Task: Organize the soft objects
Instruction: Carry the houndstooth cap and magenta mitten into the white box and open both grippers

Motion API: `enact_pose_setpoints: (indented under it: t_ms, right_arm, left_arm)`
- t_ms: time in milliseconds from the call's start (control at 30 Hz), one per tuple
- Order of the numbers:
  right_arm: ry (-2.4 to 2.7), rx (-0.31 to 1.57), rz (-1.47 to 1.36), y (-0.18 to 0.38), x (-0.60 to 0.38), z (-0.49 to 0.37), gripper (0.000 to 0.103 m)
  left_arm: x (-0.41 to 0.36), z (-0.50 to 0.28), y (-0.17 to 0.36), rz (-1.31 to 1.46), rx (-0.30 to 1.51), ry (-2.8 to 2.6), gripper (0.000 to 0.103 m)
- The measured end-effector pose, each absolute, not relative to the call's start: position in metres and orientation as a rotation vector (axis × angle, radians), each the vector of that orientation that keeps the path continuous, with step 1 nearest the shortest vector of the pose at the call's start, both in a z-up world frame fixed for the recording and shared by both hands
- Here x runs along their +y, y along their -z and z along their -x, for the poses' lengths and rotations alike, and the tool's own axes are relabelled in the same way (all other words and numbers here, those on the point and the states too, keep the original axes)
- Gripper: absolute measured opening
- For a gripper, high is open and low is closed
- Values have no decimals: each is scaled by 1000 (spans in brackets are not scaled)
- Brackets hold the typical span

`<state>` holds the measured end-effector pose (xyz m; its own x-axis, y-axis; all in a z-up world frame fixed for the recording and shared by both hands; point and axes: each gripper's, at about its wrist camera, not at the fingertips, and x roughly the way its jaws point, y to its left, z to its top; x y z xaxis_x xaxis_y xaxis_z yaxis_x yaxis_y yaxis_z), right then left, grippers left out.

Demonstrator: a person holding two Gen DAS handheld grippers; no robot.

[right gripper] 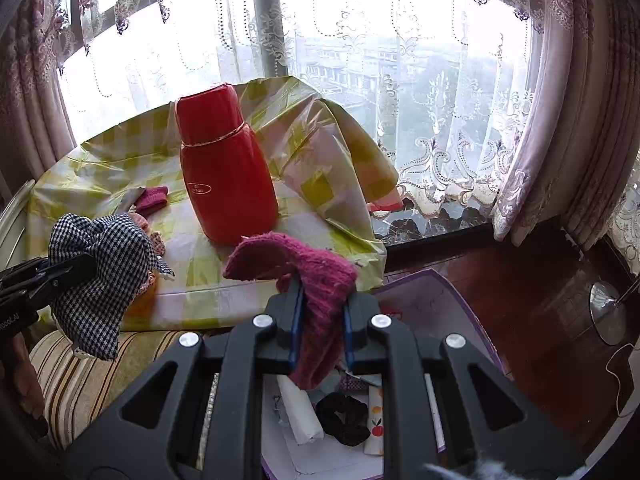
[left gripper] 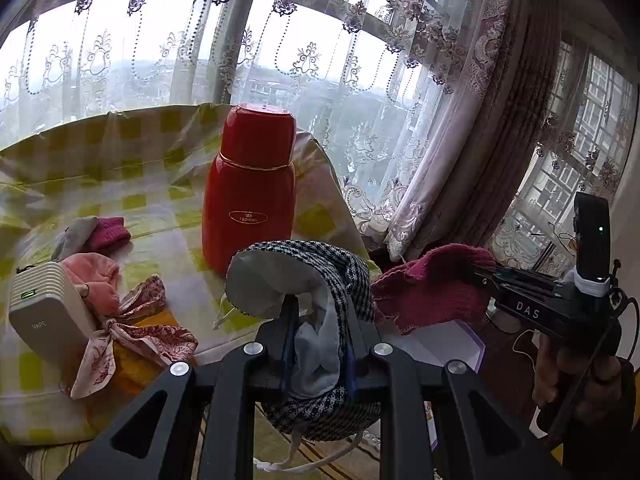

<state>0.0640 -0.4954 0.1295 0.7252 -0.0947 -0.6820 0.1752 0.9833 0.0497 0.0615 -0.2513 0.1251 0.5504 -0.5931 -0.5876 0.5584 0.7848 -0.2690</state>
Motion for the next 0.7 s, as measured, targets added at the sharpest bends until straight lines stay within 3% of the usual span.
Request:
enact_pose_setpoints:
  t_ms: [367, 467, 533, 567, 600, 633, 700]
  right_arm:
    - [298, 760, -147, -125, -546, -38, 22]
    - [331, 768, -154, -122, -554, -33, 25]
    - [347, 779, -157, -120, -559, -31, 36]
    - [349, 783, -161, -120, -561, -30, 43]
    - [354, 785, -164, -119, -562, -30, 59]
    - [359, 782, -167, -119, -563, -29, 68]
    - [351, 775, -170, -119, -562, -27, 69]
  left_arm:
    - [-306, -28, -115, 25, 786, 856, 21]
    - [-318, -21, -110, 23, 814, 914, 30]
    - [-325, -18, -107, 19, 838, 944, 55]
    - [-327, -17, -105, 20, 849, 960, 60]
    - [-328, -16, -105, 19, 853, 964, 64]
    - [-329, -15, -104, 13, 853, 958, 64]
    - [-328, -17, -104, 9, 853, 942, 64]
